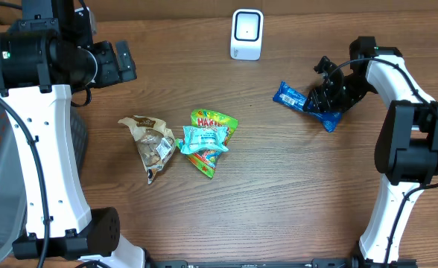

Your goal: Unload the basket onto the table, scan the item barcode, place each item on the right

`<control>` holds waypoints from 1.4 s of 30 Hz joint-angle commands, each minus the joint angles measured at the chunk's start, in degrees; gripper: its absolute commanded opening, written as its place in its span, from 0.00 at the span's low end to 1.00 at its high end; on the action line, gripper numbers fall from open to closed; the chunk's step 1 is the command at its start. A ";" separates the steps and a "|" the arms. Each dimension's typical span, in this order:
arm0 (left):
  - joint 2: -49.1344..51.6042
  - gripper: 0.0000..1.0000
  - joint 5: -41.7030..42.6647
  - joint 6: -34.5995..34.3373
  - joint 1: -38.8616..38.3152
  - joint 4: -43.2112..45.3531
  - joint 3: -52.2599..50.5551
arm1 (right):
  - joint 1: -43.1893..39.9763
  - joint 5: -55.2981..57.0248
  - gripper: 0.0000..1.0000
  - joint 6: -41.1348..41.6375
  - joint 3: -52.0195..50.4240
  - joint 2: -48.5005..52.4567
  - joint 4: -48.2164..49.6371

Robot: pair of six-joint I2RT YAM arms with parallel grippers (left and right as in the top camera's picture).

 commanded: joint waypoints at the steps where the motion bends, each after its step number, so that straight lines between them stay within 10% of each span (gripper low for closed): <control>1: -0.94 1.00 0.61 -0.98 -0.20 0.02 0.00 | 0.35 -2.58 0.67 5.01 -0.44 1.95 -0.24; 12: -0.94 1.00 0.61 -0.98 -0.22 0.02 0.00 | 1.68 -14.69 0.22 10.86 -0.46 1.95 -5.57; 29: -0.94 1.00 0.61 -0.98 -0.20 0.02 0.00 | 7.56 -2.36 0.56 13.81 -1.44 1.95 -2.54; 39: -0.94 1.00 0.61 -0.98 -0.20 0.02 0.00 | 10.10 1.68 0.56 18.03 -7.85 1.95 5.70; 42: -0.94 1.00 0.61 -0.98 -0.20 0.02 0.00 | 10.01 1.68 0.41 18.60 -7.85 1.95 5.70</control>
